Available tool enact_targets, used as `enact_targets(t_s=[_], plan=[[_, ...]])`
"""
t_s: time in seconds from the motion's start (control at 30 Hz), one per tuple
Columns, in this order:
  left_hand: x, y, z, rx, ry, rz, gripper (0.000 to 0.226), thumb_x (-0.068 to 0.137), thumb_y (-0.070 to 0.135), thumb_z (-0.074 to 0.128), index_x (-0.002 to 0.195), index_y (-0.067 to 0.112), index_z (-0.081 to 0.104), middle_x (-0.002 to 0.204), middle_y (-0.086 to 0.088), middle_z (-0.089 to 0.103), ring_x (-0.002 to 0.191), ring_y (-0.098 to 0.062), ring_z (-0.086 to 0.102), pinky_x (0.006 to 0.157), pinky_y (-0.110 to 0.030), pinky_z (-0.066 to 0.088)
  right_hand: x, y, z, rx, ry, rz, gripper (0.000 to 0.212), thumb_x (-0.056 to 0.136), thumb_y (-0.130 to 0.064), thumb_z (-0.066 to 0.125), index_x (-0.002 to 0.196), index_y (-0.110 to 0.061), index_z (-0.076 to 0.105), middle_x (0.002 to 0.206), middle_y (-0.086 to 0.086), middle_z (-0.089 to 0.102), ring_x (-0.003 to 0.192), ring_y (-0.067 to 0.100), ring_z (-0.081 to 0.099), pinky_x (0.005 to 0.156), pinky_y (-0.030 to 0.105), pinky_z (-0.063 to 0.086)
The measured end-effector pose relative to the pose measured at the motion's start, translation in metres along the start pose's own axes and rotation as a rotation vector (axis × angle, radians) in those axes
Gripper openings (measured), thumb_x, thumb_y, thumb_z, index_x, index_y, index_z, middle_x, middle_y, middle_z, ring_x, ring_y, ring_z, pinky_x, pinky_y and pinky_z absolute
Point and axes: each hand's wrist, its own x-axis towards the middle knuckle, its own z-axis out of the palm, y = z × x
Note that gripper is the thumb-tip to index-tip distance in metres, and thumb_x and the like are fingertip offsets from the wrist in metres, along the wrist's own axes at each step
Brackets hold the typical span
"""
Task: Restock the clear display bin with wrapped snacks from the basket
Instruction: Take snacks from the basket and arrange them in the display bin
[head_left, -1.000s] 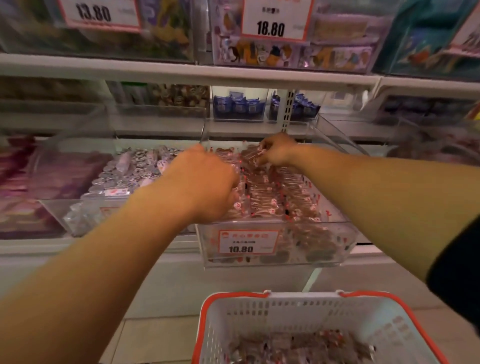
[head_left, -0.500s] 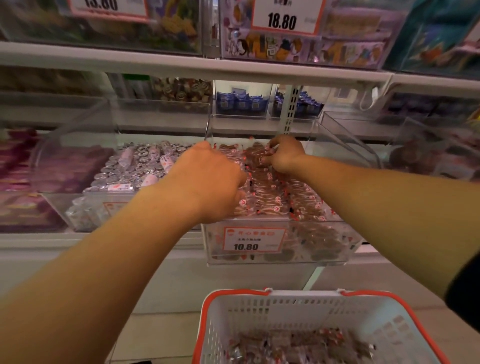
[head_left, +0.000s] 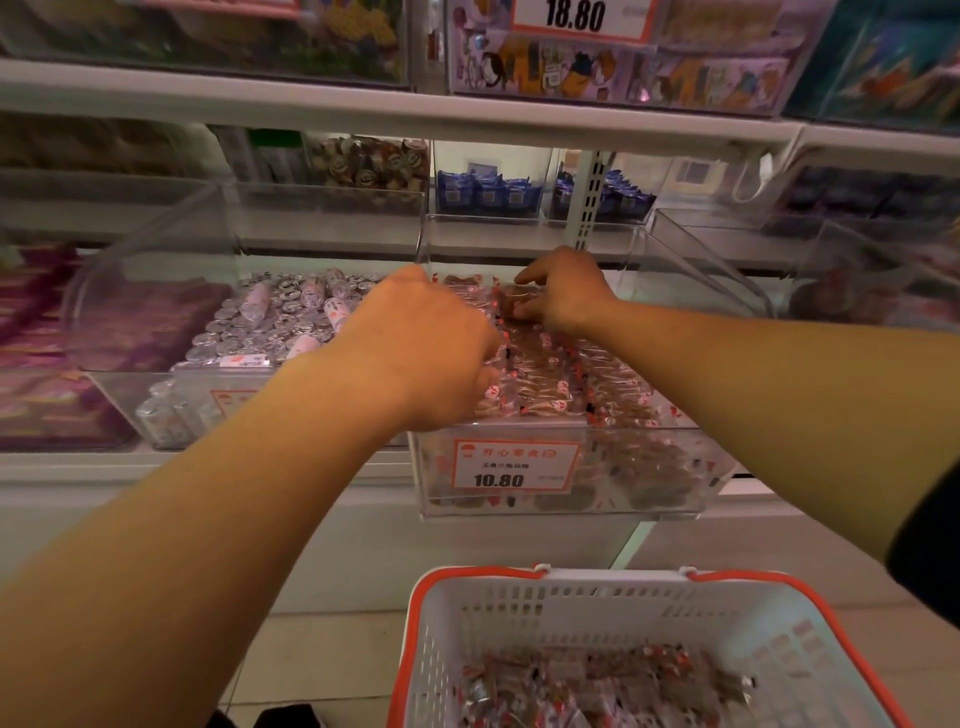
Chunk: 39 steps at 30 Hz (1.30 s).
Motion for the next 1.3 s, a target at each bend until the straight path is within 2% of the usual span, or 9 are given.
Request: enact_targets(t_s=[0.37,0.57,0.77,0.9,1.0,1.1,1.17,1.23,1.3], plan=[[0.001,0.001,0.001,0.014,0.024,-0.026,0.037,0.095,0.052,0.042,0.067,0.028,0.04,0.063,0.009,0.043,0.07,-0.018,0.046,0.076,-0.037,0.025,0.0,-0.004,-0.01,-0.155,0.131,-0.061,0.031,0.084,0.0,0.073,0.11,-0.016,0.075,0.117,0.01,0.07,0.105,0.026,0.065,0.095,0.034,0.053],[-0.001,0.002,0.0,-0.014,0.034,-0.041,0.029,0.094,0.051,0.044,0.094,0.032,0.065,0.074,0.007,0.059,0.079,-0.02,0.058,0.08,-0.038,0.032,-0.004,-0.008,-0.013,-0.129,0.001,-0.091,0.034,0.08,-0.001,0.078,0.113,-0.009,0.073,0.116,0.011,0.07,0.098,0.02,0.068,0.087,0.025,0.051],[-0.003,0.003,-0.007,-0.223,0.101,-0.085,0.022,0.094,0.045,0.051,0.102,0.034,0.068,0.098,0.007,0.069,0.093,-0.019,0.062,0.089,-0.039,0.041,-0.022,-0.025,-0.044,-0.291,-0.024,-0.208,0.045,0.086,0.0,0.071,0.129,-0.013,0.063,0.132,0.011,0.061,0.12,0.027,0.058,0.102,0.034,0.047],[-0.008,0.009,-0.024,-0.451,0.175,-0.042,0.024,0.094,0.04,0.053,0.09,0.025,0.071,0.082,0.005,0.07,0.076,-0.017,0.062,0.074,-0.036,0.052,-0.082,-0.032,-0.079,-0.168,0.169,-0.345,0.027,0.088,-0.014,0.072,0.115,-0.017,0.07,0.111,0.001,0.07,0.096,0.013,0.062,0.091,0.031,0.051],[-0.02,0.031,-0.038,-0.514,0.32,0.104,0.028,0.09,0.037,0.053,0.069,0.022,0.063,0.062,0.007,0.06,0.054,-0.011,0.051,0.057,-0.031,0.048,-0.168,-0.01,-0.077,0.079,0.594,-0.535,0.01,0.09,-0.019,0.069,0.1,-0.021,0.071,0.09,-0.017,0.061,0.078,-0.003,0.054,0.076,0.013,0.047],[-0.036,0.078,-0.031,-0.529,0.452,0.233,0.03,0.08,0.028,0.056,0.056,0.021,0.041,0.052,0.008,0.04,0.047,-0.02,0.04,0.049,-0.028,0.039,-0.253,0.039,-0.019,0.295,0.803,-0.381,0.011,0.094,-0.017,0.061,0.099,-0.017,0.071,0.085,-0.02,0.059,0.072,-0.004,0.054,0.069,0.012,0.043],[-0.044,0.121,-0.004,-0.499,0.284,0.297,0.024,0.076,0.031,0.054,0.058,0.019,0.044,0.054,0.004,0.048,0.051,-0.027,0.049,0.048,-0.03,0.041,-0.296,0.077,0.038,0.298,0.532,-0.067,0.017,0.095,-0.016,0.058,0.104,-0.015,0.072,0.086,-0.009,0.067,0.075,0.008,0.061,0.072,0.024,0.05],[-0.059,0.161,0.037,-0.474,-0.175,0.267,0.021,0.08,0.038,0.056,0.072,0.019,0.06,0.073,-0.003,0.065,0.069,-0.03,0.061,0.058,-0.035,0.049,-0.33,0.111,0.093,0.182,-0.169,0.209,0.027,0.095,-0.016,0.059,0.121,-0.013,0.066,0.111,0.009,0.07,0.098,0.026,0.065,0.087,0.039,0.05],[-0.086,0.193,0.086,-0.456,-0.685,0.202,0.026,0.087,0.041,0.059,0.1,0.019,0.066,0.104,-0.009,0.068,0.093,-0.029,0.063,0.077,-0.034,0.05,-0.361,0.137,0.138,0.065,-0.824,0.306,0.066,0.092,-0.023,0.069,0.15,-0.016,0.038,0.151,0.013,0.043,0.133,0.031,0.046,0.108,0.043,0.039]])
